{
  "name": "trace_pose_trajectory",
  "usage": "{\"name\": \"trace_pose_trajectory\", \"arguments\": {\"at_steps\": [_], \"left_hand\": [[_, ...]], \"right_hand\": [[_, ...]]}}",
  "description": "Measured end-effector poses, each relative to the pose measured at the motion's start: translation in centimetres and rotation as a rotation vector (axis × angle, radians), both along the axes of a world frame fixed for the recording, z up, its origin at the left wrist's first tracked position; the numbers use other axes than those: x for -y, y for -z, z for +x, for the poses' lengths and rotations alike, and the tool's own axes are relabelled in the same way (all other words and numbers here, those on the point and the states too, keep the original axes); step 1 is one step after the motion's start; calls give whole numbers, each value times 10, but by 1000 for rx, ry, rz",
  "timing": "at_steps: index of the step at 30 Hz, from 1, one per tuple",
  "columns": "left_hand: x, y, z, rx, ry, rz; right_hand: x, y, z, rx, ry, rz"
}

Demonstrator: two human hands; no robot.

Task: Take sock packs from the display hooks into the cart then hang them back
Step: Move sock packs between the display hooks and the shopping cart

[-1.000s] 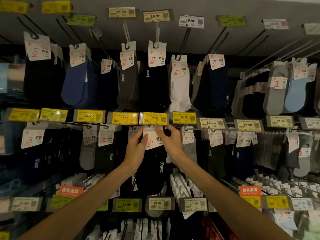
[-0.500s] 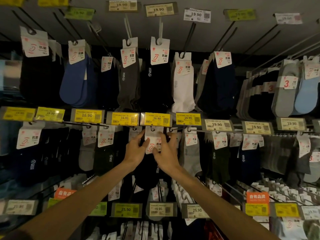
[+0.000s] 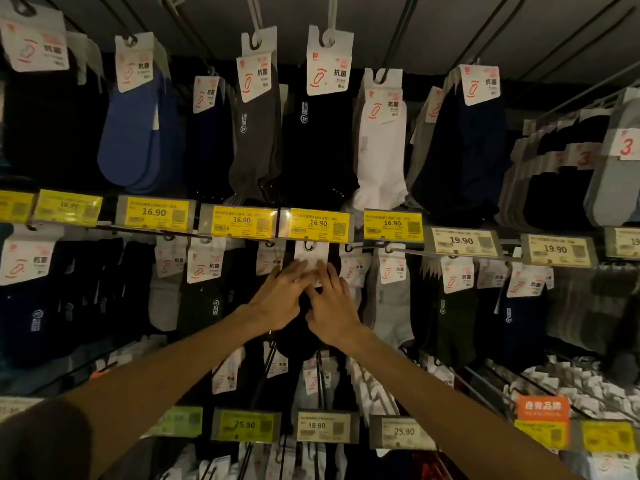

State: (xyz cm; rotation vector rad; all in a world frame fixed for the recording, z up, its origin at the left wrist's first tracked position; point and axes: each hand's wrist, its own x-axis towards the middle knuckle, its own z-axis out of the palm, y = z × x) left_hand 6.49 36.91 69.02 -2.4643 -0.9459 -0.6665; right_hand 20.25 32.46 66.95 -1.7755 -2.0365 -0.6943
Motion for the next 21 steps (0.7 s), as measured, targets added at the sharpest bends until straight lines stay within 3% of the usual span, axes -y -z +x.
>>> {"name": "trace_pose_trajectory", "arguments": {"at_steps": [4,10,21], "left_hand": [[-31,-8,15,-152,-117,-103],[-79,-4,44,-137,-145,-202],[-72,0,45,-189,-241,-157]], "right_hand": [[-37,-4,14,9,10,-140],[-81,-1,25,-16,-12,-178],[-87,1,35,65,10,-237]]}}
